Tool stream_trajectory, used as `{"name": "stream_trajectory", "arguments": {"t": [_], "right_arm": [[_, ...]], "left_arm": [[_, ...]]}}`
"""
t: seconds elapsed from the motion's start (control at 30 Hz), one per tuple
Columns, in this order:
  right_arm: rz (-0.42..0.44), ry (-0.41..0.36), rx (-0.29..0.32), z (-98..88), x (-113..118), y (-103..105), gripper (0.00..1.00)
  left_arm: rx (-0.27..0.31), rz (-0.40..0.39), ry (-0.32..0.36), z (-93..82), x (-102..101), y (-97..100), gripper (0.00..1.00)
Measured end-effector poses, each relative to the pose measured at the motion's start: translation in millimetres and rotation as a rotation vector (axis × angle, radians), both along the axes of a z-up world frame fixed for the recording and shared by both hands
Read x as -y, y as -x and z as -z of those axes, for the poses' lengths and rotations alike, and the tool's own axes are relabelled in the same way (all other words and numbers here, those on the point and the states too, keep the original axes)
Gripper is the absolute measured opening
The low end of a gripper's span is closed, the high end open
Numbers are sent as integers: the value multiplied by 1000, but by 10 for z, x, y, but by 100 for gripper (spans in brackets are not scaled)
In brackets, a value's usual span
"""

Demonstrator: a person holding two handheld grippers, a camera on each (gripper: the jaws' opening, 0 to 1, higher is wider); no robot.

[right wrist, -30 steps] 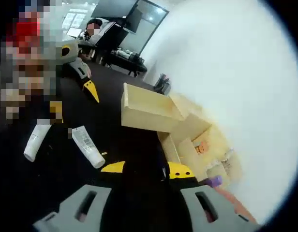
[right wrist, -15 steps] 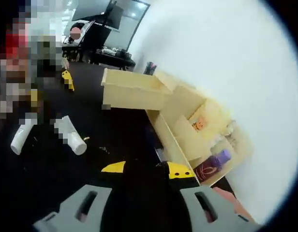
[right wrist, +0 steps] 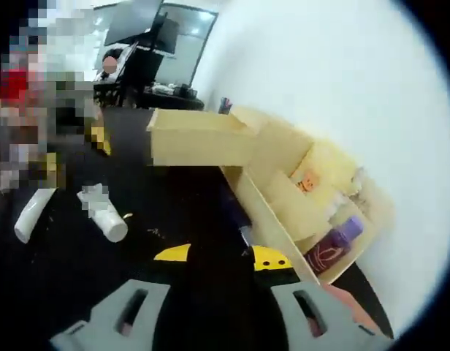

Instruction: Open the drawer, pick up the cosmetic bottles from the table one by one, place them into the drawer, release the gripper, close the drawer, and move the gripper away

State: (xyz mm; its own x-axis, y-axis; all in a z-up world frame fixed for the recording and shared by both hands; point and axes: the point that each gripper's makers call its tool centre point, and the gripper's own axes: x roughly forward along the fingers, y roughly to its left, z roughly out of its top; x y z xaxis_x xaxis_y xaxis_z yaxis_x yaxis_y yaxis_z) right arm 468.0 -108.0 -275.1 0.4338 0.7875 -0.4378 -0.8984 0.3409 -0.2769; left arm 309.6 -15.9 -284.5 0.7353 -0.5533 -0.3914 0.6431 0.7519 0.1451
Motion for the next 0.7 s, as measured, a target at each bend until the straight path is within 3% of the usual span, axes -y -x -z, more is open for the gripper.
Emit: {"name": "stream_trajectory", "arguments": {"t": [0.17,0.23,0.3,0.53,0.7], "right_arm": [[77,12,16,177,24,-190,25],[101,-28,15,169,18,-247,25],[112,-92,8,143,-23,-278,25],[124,-132,22,236,-92,-336,25],[131,-139,50,269,-171,-358,26]], "left_arm": [[-6,12,18,59,13,-2,52],[-10,23,43,71,32,-2,52],[-13,28,51,97,41,-10,52],[-24,50,82,181,78,-43,51],[2,82,132,162,124,-43,50]]}}
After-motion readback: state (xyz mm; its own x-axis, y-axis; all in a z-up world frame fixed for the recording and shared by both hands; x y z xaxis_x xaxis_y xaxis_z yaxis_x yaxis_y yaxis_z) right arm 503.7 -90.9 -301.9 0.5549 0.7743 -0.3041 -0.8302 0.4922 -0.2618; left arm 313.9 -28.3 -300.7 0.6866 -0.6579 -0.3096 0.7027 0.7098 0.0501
